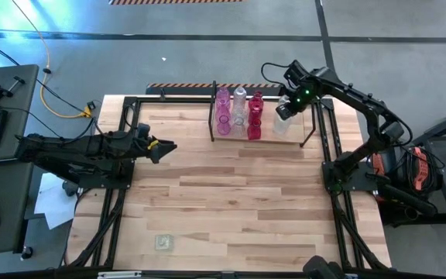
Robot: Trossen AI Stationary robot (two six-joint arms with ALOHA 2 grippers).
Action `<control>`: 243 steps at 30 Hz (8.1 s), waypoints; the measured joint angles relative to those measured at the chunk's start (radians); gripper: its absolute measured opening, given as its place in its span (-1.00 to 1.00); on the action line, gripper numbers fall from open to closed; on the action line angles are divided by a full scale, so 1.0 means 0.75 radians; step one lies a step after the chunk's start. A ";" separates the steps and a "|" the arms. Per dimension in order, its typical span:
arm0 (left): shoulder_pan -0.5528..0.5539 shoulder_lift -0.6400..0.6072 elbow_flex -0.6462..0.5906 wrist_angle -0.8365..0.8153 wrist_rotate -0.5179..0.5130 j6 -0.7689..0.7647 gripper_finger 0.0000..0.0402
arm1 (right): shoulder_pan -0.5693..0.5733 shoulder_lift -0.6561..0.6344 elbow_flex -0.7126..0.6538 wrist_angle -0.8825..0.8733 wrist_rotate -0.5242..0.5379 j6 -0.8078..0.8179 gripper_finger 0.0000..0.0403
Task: Sort vases onto shelf
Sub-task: Align the transparent vase with the other transparent vase on the shelf
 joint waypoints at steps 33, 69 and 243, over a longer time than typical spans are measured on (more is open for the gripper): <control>0.000 0.000 0.000 0.048 0.031 0.001 -0.07 | 0.001 -0.007 0.001 0.031 0.144 -0.001 -0.76; -0.368 0.003 0.000 -0.214 0.731 0.192 -0.07 | 1.253 -0.117 0.133 0.941 0.228 0.667 -0.76; -0.907 0.357 0.339 -0.821 -0.218 -0.370 -1.00 | 1.640 0.983 1.130 0.199 0.034 0.698 -0.74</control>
